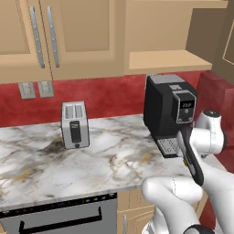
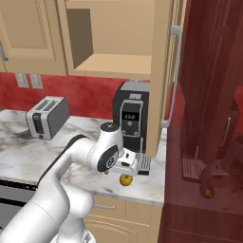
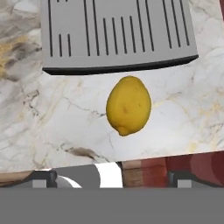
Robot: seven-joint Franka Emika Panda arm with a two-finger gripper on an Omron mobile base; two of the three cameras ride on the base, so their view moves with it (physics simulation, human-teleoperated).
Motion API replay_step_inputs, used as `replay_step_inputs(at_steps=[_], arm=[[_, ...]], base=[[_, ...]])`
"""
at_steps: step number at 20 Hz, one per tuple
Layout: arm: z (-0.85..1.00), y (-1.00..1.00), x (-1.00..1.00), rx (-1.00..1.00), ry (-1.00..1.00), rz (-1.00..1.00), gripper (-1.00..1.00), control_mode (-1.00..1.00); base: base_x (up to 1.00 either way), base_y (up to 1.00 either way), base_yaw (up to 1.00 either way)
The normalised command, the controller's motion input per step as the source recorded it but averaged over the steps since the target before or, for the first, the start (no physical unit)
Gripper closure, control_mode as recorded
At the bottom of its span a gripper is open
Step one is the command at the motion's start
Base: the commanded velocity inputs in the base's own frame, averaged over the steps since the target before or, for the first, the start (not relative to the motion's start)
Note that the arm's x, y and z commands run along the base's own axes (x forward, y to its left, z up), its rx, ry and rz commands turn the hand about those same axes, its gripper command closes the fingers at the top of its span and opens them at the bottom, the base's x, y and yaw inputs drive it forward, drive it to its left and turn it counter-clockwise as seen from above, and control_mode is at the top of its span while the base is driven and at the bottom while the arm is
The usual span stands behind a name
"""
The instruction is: Pick the lemon from the counter and place it in the cabinet. Then close the cabinet.
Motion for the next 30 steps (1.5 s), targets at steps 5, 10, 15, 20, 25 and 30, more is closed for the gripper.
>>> replay_step_inputs(at_steps=[5,10,15,20,25,30], arm=[[-0.16,-0.14,0.19,0.0,0.03,0.0,-1.0,-1.0],[-0.09,-0.11,0.27,0.0,0.06,0.0,-1.0,-1.0],[-0.14,-0.05,0.22,0.0,0.05,0.0,-1.0,-1.0],[-0.17,-0.12,0.12,0.0,0.02,0.0,-1.0,-1.0],[-0.26,-0.13,0.01,0.0,0.0,0.0,-1.0,-1.0],[-0.3,-0.07,0.03,0.0,0.0,0.0,-1.0,-1.0]], base=[[0.0,0.0,0.0],[0.0,0.0,0.0],[0.0,0.0,0.0],[0.0,0.0,0.0],[0.0,0.0,0.0],[0.0,0.0,0.0]])
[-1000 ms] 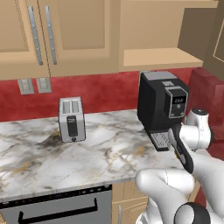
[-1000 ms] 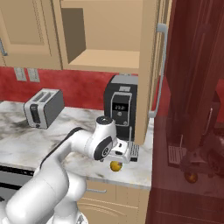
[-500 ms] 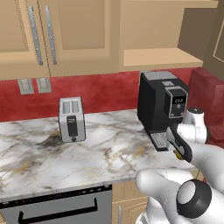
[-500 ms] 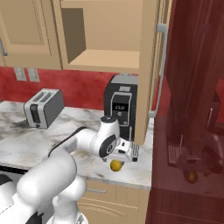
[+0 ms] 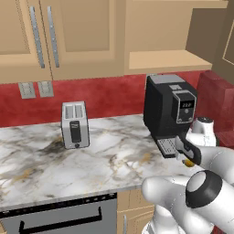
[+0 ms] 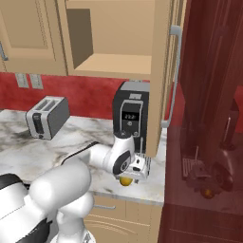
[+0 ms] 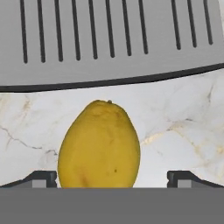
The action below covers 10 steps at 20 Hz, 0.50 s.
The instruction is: Pick the lemon from the counter and place it in the cabinet. Then close the cabinet.
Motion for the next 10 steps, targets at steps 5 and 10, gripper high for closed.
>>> replay_step_inputs(at_steps=[5,10], arm=[[-0.33,0.0,0.07,0.0,0.01,0.0,-1.0,-1.0],[-0.36,0.03,0.07,0.0,0.01,0.0,1.0,-1.0]], base=[[0.0,0.0,0.0],[0.0,0.0,0.0]])
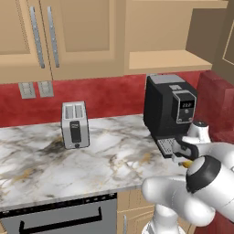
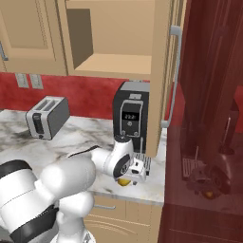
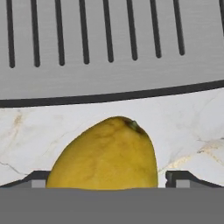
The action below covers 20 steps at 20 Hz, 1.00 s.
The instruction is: Pick the lemon from the counter and place it in the cabinet. Then close the cabinet.
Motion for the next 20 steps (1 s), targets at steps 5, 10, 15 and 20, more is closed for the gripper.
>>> replay_step_inputs(at_steps=[5,10,15,20], arm=[[-0.04,0.05,-0.02,-0.02,0.02,0.0,1.0,-1.0],[0.31,0.06,-0.24,0.0,-0.03,0.01,1.0,-1.0],[0.91,0.04,-0.53,-0.01,-0.17,0.0,1.0,-1.0],[1.0,0.12,-0.57,0.0,-0.18,0.0,1.0,-1.0]], base=[[0.0,0.0,0.0],[0.0,0.0,0.0],[0.0,0.0,0.0],[0.0,0.0,0.0]])
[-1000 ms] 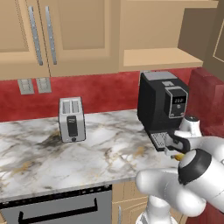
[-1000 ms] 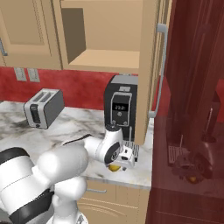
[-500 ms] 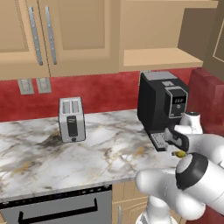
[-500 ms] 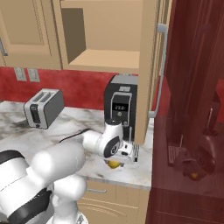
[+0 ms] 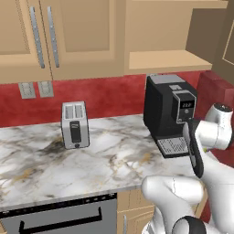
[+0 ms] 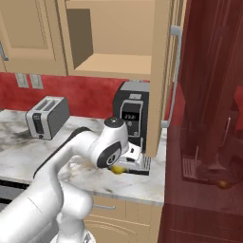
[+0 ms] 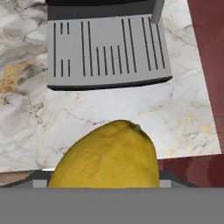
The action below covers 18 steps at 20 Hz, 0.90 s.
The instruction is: Pick the lemon from the counter and place it in the cabinet. Then close the cabinet.
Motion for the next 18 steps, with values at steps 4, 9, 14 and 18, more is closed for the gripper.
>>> replay_step_inputs(at_steps=[4,9,14,18], arm=[[1.0,0.2,-0.36,0.0,-0.18,0.0,1.0,-1.0],[1.0,0.35,-0.06,0.0,-0.23,0.0,1.0,-1.0],[1.0,0.28,-0.04,0.0,-0.17,0.0,1.0,-1.0],[1.0,0.33,0.0,-0.01,-0.12,-0.02,1.0,-1.0]], base=[[0.0,0.0,0.0],[0.0,0.0,0.0],[0.0,0.0,0.0],[0.0,0.0,0.0]])
